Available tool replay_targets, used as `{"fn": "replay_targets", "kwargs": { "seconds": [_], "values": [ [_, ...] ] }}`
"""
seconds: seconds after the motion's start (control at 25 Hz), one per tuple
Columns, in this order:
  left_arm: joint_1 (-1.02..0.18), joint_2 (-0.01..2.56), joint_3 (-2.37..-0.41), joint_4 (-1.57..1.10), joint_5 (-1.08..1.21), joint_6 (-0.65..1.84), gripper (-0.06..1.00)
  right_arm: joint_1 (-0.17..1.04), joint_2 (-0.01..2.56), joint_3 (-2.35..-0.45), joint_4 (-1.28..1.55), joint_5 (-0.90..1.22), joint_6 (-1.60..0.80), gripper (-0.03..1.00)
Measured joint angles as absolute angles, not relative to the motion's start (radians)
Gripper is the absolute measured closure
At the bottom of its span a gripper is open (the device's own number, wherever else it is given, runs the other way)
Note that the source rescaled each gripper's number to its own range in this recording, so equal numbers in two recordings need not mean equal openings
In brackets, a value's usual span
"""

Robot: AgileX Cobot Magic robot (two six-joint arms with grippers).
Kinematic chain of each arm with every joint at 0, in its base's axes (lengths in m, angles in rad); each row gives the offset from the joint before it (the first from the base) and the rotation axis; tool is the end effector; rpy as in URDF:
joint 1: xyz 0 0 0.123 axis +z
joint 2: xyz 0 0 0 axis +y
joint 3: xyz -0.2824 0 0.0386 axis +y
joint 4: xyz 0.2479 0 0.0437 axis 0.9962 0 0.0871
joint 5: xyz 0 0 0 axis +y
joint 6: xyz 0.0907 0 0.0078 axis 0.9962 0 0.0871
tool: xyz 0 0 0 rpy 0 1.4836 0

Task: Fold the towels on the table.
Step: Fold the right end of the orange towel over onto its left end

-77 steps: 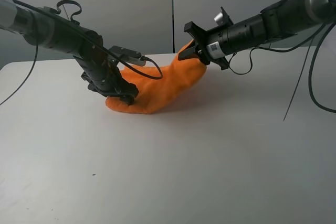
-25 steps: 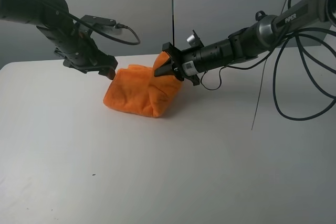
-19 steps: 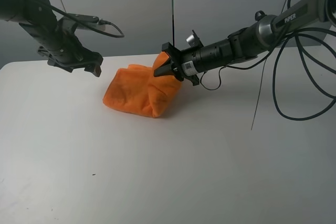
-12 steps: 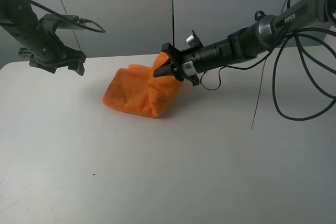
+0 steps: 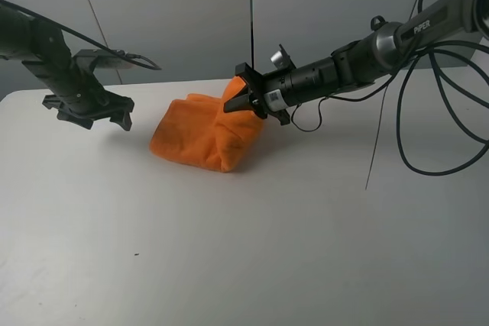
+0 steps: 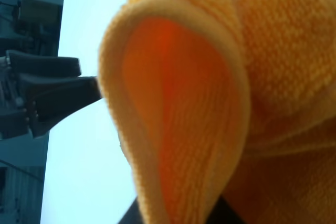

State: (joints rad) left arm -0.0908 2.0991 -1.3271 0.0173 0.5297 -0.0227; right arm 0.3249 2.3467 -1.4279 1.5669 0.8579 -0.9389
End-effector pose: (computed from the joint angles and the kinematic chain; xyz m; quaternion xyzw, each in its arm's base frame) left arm 0.4138 -0.0369 0.1205 0.0401 0.9833 -0.0044 0.1772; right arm 0.4048 0.2091 0.0829 -0.0204 0.8615 0.4946 0.1127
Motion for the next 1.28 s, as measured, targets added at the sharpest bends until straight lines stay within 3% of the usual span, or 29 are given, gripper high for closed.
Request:
{"fn": "replay_targets", "kwargs": {
  "seconds": [0.4,1.28],
  "values": [
    [-0.091,2.153,-1.327,-0.165,0.499,0.100,-0.04,0.325,2.347,-1.428,1.565,0.858,-0.939,0.92],
    [-0.132,2.188,-1.337,-0.260,0.468,0.216,-0.04,0.363,2.349,-1.449,1.579,0.844,-0.913,0.92]
  ]
}}
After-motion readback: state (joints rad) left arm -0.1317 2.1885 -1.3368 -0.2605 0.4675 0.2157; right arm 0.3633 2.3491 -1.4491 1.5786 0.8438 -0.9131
